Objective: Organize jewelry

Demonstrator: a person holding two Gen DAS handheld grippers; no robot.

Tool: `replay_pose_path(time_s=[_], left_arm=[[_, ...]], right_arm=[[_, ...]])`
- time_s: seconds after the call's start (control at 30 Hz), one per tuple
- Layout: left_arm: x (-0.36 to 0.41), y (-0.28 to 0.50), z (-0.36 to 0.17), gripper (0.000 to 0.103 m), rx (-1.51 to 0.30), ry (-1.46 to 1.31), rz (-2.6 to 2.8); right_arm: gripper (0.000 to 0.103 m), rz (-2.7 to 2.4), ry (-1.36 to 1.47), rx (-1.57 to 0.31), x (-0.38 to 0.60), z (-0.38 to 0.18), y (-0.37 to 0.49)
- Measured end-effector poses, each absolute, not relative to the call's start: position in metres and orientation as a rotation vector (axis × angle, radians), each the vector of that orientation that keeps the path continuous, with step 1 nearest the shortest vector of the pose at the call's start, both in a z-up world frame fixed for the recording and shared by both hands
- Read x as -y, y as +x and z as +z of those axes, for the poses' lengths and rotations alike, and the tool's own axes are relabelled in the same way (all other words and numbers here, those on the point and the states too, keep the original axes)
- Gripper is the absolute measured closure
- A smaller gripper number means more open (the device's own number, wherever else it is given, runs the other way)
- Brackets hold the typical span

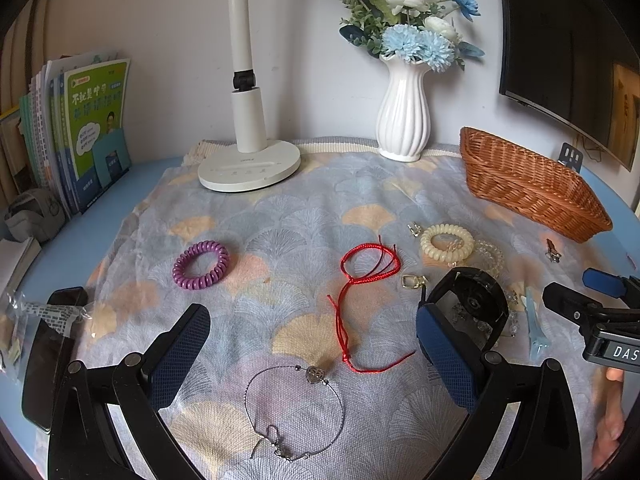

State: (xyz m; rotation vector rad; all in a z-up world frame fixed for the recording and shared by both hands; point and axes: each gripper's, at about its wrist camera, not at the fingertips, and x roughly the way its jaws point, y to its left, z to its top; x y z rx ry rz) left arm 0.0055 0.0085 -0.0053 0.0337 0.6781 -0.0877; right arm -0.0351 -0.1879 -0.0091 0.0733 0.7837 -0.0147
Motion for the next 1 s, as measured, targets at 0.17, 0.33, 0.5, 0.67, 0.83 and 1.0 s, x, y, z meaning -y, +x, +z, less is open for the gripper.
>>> replay_pose_path(time_s=[0.17,0.33,0.5,0.67,0.83,1.0], left_arm=[[-0.009,0.006,-0.005,0.001,-0.678,0.034,-0.088],[-0.009,0.006,-0.005,0.001,-0.678,0.034,-0.088],[-0.012,0.005,-0.005,0.001,-0.674,0.028,-0.084],[-0.025,-0.002,0.0,0.001,-0.695,0.024,-0.161],[-0.041,-0.008,0.005,0.001,-0.736,0.073,-0.214],[-0.058,0.008,0.007,0.009,-0.819,0.004,-0.271]], right_arm=[[0.005,-0.015,0.072,-0.783,0.188,-0.009,-0.035],[0.005,-0.014,0.073,-0.783,0.187,-0.009,-0.035],[0.005,-0.013,0.084,-0.771,0.189,-0.008,-0.037],[0.005,0.11,0.169,-0.801,0.204,-0.006,-0.046],[0.005,0.146,0.205,-0.826,0.23,-0.006,-0.06],[0.011,0.127,0.16,-0.851,0.245,-0.003,-0.058]])
